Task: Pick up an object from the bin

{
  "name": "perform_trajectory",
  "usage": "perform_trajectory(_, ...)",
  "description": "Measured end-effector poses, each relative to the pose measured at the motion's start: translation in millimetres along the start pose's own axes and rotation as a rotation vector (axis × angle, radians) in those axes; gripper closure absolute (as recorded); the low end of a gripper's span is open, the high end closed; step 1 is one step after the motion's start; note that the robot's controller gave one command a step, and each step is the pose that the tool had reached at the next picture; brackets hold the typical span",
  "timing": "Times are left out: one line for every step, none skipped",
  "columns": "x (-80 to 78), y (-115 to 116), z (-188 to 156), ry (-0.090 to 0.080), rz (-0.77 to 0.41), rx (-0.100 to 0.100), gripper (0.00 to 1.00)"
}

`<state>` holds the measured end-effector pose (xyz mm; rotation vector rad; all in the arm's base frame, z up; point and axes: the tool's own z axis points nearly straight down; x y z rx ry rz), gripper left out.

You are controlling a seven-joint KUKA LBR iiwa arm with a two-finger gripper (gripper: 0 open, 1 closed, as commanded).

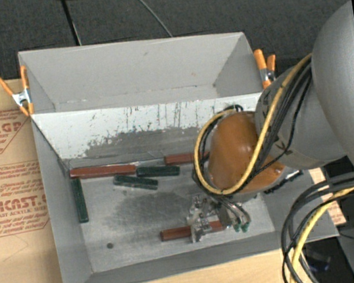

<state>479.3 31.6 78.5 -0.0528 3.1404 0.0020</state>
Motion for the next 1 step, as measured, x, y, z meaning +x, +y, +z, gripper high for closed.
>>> perform_trajectory(-21.8,6.0,-140.6,-0.001,-0.011,0.001,1.0)
